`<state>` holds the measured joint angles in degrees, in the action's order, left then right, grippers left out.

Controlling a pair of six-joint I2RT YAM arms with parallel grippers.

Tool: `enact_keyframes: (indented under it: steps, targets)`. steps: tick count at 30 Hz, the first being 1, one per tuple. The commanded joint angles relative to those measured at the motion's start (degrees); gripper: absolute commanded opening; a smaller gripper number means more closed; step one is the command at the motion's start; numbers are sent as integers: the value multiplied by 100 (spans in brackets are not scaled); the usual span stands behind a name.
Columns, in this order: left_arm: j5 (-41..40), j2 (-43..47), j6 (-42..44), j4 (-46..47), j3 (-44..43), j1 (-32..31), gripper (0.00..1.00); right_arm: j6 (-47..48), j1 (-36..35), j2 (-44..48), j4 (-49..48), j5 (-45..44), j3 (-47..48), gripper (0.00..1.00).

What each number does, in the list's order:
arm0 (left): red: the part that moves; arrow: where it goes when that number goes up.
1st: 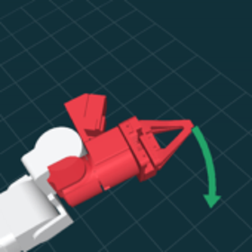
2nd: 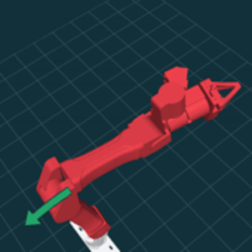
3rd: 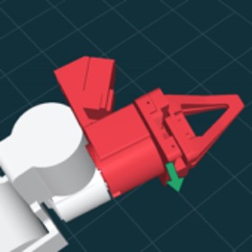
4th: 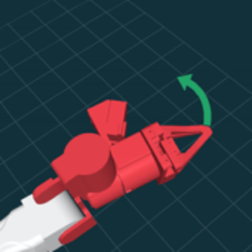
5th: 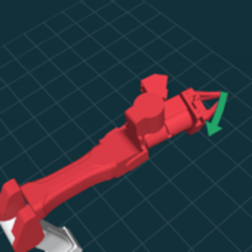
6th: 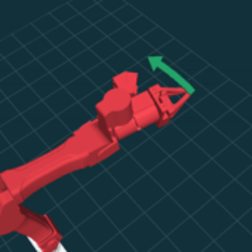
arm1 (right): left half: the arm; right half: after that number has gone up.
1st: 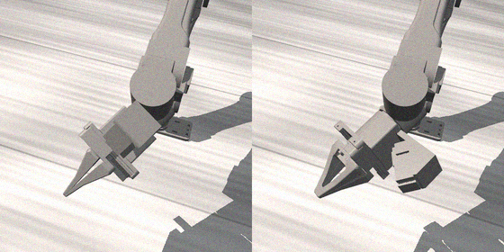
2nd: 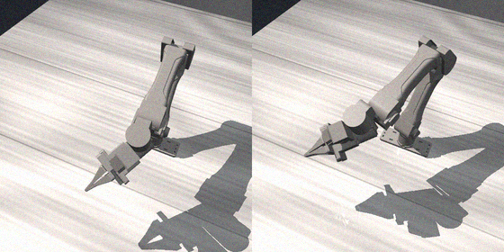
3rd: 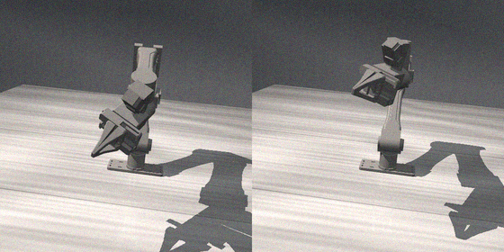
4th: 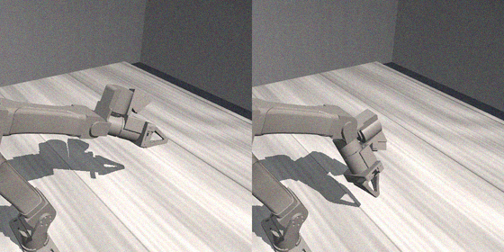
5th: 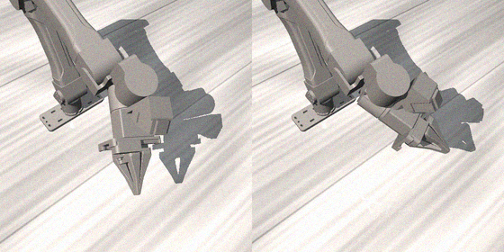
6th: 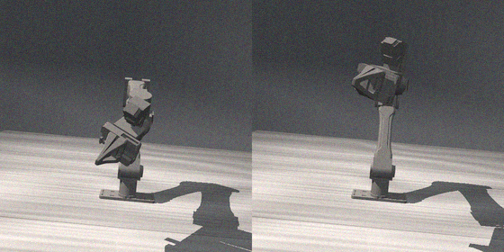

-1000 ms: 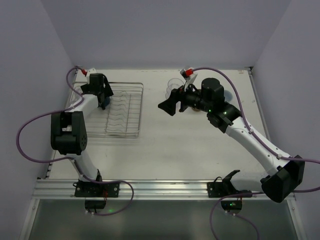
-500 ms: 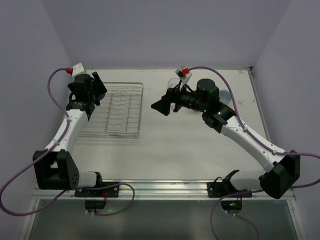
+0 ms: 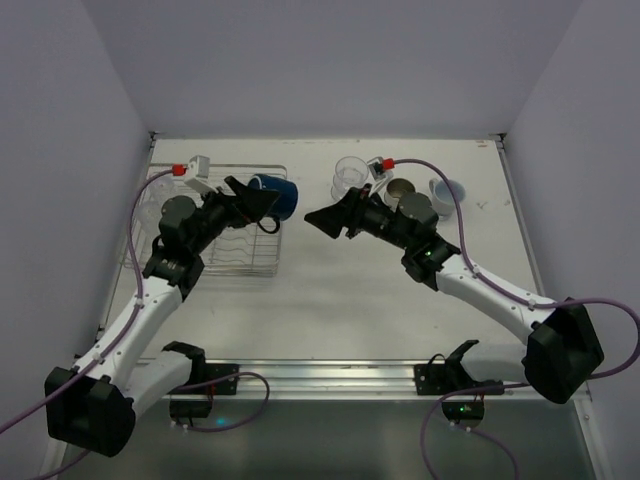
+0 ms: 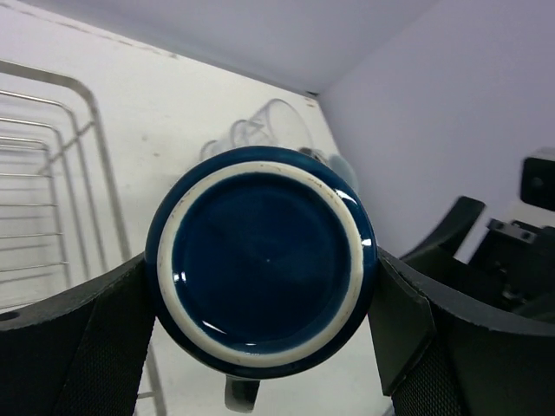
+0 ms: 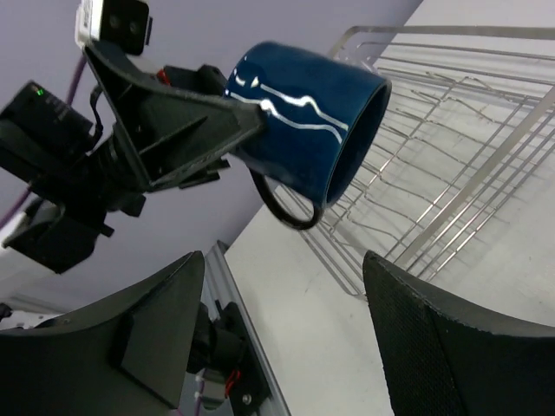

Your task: Unload the cups from the dish rack

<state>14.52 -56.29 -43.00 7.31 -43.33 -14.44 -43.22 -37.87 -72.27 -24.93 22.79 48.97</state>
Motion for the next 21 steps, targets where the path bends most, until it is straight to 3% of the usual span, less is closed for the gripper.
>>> enact_keyframes:
  steps: [1,4,12,16,21]
  targets:
    - [1025,268,-1095,2052,246,-111,24,-336,-10,107,-961,-485,-106,76]
    - [1210,399,-1359,2571,596,-278,22,-458,-19,134,-1162,-627,-204,78]
    - [1360,593,-2097,3662,1125,-507,20,-1206,-19,-270,-2147,480,-204,71]
    - [1176,619,-2142,3813,1160,-858,20,-1328,-37,-323,-2332,770,-125,64]
    - [938,418,-2115,4049,1134,-1228,20,-1645,-107,-428,-3052,991,-212,47]
